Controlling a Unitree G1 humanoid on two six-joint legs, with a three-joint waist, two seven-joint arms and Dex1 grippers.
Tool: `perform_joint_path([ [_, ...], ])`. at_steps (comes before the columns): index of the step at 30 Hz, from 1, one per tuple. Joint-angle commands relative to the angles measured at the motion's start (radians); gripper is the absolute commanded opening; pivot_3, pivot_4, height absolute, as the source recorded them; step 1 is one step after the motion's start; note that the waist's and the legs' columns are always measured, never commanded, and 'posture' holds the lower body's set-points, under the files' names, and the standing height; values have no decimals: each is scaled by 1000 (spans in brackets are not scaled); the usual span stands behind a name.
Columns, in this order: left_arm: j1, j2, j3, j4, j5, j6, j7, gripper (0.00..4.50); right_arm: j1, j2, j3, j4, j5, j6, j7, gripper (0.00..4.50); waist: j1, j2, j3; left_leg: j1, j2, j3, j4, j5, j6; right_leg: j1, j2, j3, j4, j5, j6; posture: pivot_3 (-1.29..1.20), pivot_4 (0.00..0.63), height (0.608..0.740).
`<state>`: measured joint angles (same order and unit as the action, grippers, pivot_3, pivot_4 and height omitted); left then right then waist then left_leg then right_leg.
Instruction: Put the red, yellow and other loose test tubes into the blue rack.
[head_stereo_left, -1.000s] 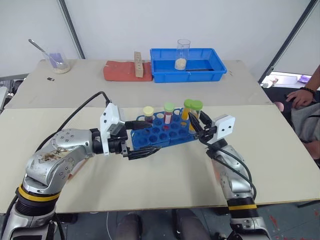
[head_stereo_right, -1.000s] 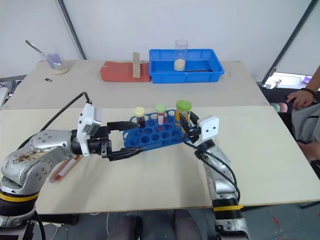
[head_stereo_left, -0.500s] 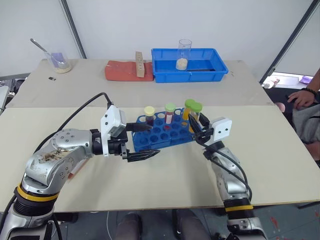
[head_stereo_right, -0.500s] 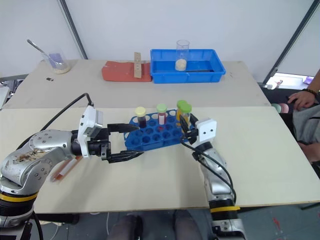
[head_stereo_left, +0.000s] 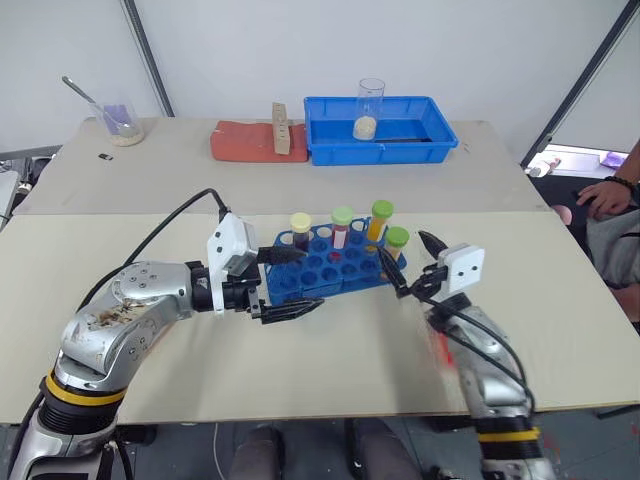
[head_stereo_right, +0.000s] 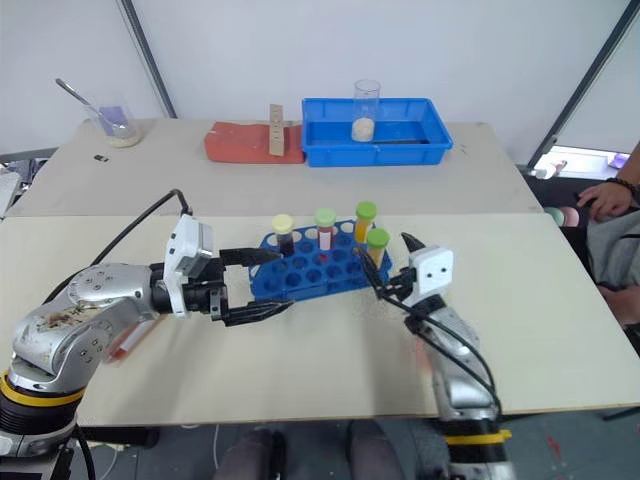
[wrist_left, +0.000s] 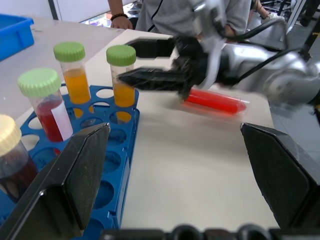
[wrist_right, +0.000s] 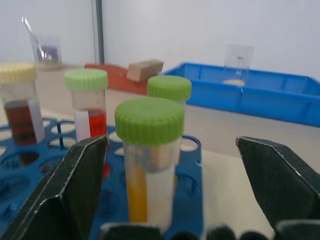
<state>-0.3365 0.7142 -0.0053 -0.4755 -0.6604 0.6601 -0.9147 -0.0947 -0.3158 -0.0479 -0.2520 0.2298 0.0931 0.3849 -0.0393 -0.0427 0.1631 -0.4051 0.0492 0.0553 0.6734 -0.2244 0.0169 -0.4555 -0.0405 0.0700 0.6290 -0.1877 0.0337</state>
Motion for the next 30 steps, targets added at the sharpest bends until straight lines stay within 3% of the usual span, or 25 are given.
perform_joint_path([
  [1, 18, 23, 0, -54, 25, -37, -14, 4500, 79, -97, -64, -263, 116, 199, 35, 4347, 1, 0, 0, 0, 0, 0, 0, 0, 0, 0, 0, 0, 0, -1, 1, 0, 150, 740],
  [5, 67, 76, -2, -57, 52, -81, -89, 4500, 154, -262, -129, -512, 155, 553, -16, 4347, -4, 0, 0, 1, 0, 1, 0, 0, 0, 0, 0, 1, 1, -5, -6, 0, 150, 740],
  [10, 70, 123, -24, -41, 65, -134, -195, 4500, 68, -434, -229, -641, 331, 1056, -19, 4347, 1, 0, 0, 2, 0, 0, 1, 0, 0, 0, 0, 0, 0, -5, -7, 0, 150, 740],
  [15, 56, 120, -65, -33, 83, -165, -248, 4500, -125, -438, -272, -576, 396, 1497, -57, 4347, 2, -1, 0, -1, 0, 0, 1, 0, 0, -1, 0, 0, -2, -5, -7, 0, 150, 740],
  [22, 74, 119, -101, -57, 80, -190, -294, 4500, -173, -479, -245, -358, 621, 1521, -219, 4347, 5, -1, 0, -4, -1, 0, 1, -1, 1, -1, -1, 0, -4, -6, -5, 0, 150, 740],
  [30, 77, 96, -135, -71, 97, -219, -299, 4500, -335, -528, -92, -90, 883, 1521, -450, 4347, -5, -1, 0, -3, -1, -1, 2, -1, 1, 0, 0, 1, -3, -4, -4, 0, 150, 740],
])
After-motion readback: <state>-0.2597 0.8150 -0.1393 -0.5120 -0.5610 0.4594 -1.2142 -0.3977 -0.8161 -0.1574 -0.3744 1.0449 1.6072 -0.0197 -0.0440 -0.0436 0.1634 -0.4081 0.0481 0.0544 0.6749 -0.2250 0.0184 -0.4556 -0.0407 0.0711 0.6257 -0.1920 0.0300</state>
